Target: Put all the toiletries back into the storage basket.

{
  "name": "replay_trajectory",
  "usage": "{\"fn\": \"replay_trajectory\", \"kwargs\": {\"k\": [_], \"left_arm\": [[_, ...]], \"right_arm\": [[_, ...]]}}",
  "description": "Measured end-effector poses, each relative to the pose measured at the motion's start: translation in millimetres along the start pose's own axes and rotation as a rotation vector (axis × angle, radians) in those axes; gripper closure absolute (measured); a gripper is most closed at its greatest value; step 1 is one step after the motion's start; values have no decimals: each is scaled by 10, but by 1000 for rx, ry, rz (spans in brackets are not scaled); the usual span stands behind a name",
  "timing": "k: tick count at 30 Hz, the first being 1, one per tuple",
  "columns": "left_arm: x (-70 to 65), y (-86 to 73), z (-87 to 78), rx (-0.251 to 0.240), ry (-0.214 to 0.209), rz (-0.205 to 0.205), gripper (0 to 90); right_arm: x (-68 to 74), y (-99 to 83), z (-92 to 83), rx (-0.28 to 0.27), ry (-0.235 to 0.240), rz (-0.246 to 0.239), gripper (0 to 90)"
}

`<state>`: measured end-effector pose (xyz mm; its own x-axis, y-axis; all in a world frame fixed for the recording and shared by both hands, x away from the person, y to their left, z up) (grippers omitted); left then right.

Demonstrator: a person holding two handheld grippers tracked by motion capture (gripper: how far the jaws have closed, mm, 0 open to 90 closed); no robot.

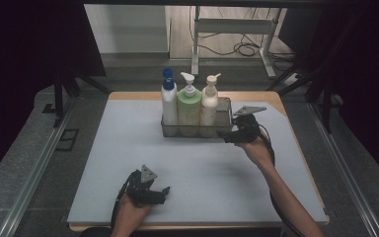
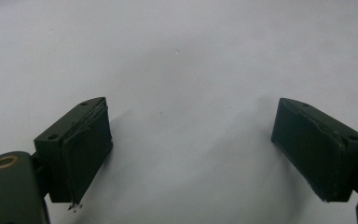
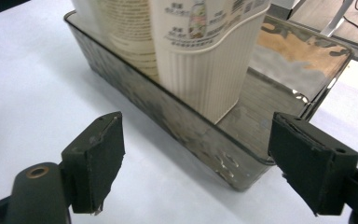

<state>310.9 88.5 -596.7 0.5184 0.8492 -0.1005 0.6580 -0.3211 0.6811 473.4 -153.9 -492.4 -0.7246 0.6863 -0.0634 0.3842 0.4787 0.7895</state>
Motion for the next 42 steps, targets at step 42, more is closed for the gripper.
{"fn": "replay_trajectory", "kwargs": {"k": [42], "left_arm": [[1,0,-1,1,1,1,117]], "right_arm": [[221,-462,-650,49,14,-133,0]]}}
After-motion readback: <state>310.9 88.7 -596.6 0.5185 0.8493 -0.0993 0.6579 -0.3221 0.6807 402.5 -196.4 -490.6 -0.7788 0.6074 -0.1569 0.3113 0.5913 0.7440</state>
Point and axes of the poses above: each handheld gripper's, and its own axes: z roughly forward along the jaws, y roughly out of its top, x roughly to its left, the point moved 10 cm from there along z, roughly forward along the jaws, and after that the axes turned 6 degrees about -z, right-handed, at the moved point
